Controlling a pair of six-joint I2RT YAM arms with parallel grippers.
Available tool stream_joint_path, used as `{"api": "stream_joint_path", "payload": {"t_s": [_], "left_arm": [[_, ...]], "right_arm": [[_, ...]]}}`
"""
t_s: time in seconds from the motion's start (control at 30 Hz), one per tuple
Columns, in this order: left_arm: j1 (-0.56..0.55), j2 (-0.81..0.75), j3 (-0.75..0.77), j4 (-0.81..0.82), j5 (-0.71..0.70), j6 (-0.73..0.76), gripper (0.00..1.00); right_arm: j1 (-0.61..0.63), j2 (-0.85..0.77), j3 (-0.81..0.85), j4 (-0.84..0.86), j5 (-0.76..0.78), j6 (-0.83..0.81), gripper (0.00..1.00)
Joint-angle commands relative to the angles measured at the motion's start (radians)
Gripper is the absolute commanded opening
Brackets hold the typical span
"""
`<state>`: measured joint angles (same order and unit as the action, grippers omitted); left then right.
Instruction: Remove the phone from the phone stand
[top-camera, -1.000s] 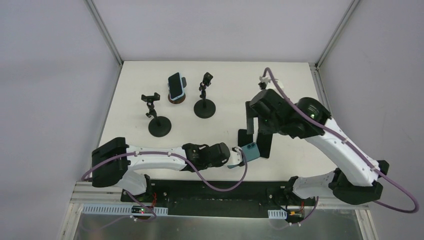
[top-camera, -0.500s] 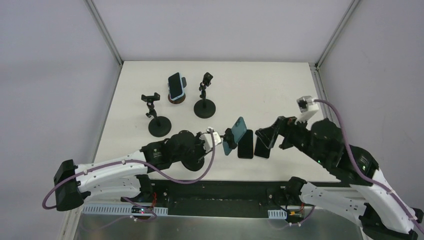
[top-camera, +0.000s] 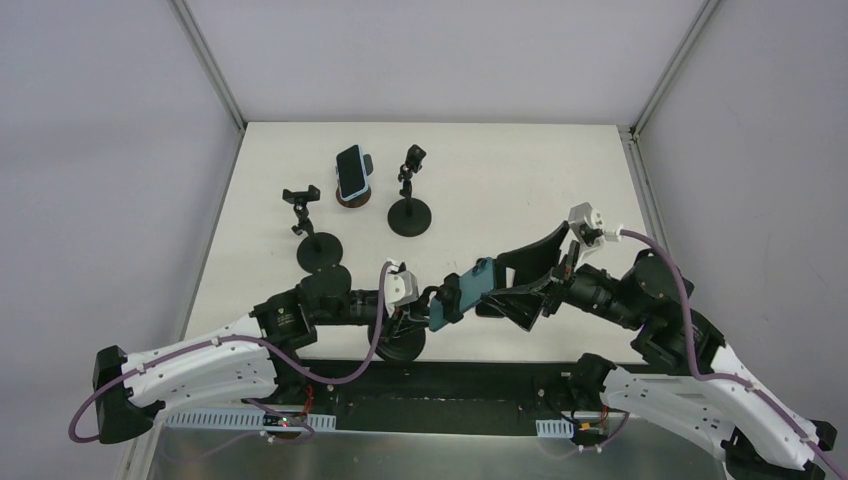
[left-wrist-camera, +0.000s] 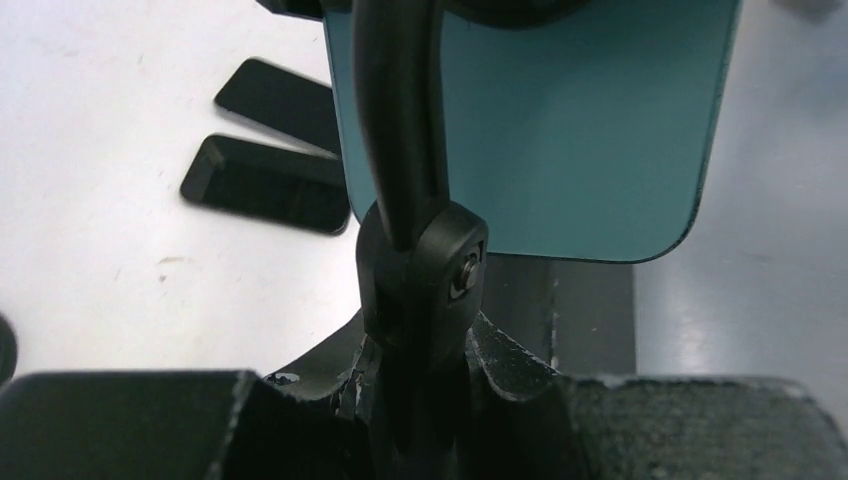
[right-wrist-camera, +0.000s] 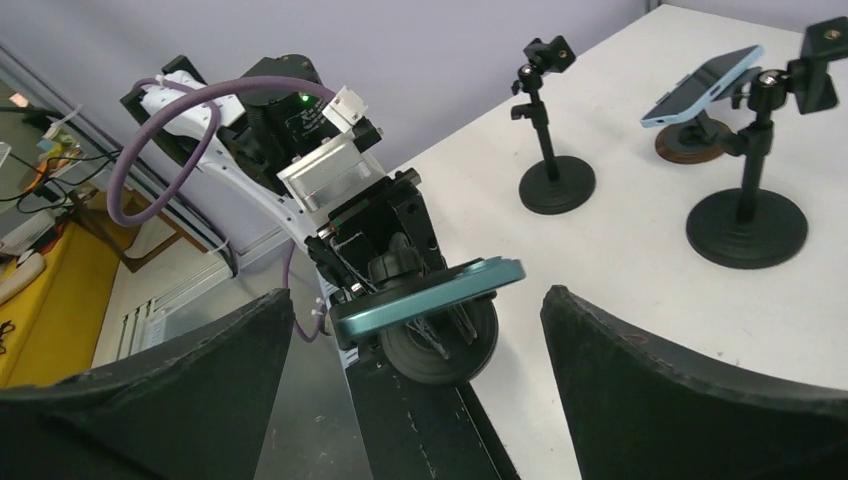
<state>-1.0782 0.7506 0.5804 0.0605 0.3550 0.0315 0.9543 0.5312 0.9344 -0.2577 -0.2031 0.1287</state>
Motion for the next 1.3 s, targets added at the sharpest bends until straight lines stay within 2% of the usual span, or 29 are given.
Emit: {"api": "stream_joint_path", "payload": {"t_s": [0.0,0.4,0.7,0.8,0.87,1.1,1.13,1.2,1.23,1.27], "left_arm": [[0.006,-0.047,0.038,0.188,0.126,-0.028,0.0],[0.006,-0.048,0.02,0.349,0.138,-0.125,0.0],[0.006,-0.01,0.024,0.376,0.159,-0.14,0.0],[0.006,-0.006,0.018,0.379,0.158,-0.144,0.0],[0.006,0.0,0.013,0.38,0.16,-0.143,0.0],[0.008,0.023,-0.022,0.379,0.155,-0.12,0.0],[0.008,0.026,-0.03,0.378,0.154,-0.117,0.0],[0.009,0.044,-0.041,0.377,0.159,-0.115,0.0],[0.009,0.053,-0.044,0.374,0.167,-0.114,0.0],[0.009,0.065,-0.045,0.371,0.175,-0.113,0.0]], "right_arm": [[-0.001,0.026,-0.009,0.149,-0.099,-0.018,0.97],[0.005,0.073,-0.128,0.426,-0.215,0.101,0.97],[0.046,0.144,-0.087,0.478,-0.209,0.074,0.95],[0.066,0.155,-0.075,0.479,-0.192,0.058,0.91],[0.077,0.164,-0.067,0.472,-0.186,0.052,0.83],[0.106,0.169,-0.004,0.338,-0.16,0.007,0.48],[0.106,0.168,0.012,0.306,-0.164,-0.001,0.38],[0.107,0.172,0.05,0.224,-0.146,-0.017,0.07],[0.107,0.175,0.081,0.178,-0.129,-0.022,0.0],[0.106,0.179,0.102,0.138,-0.114,-0.026,0.0]]}}
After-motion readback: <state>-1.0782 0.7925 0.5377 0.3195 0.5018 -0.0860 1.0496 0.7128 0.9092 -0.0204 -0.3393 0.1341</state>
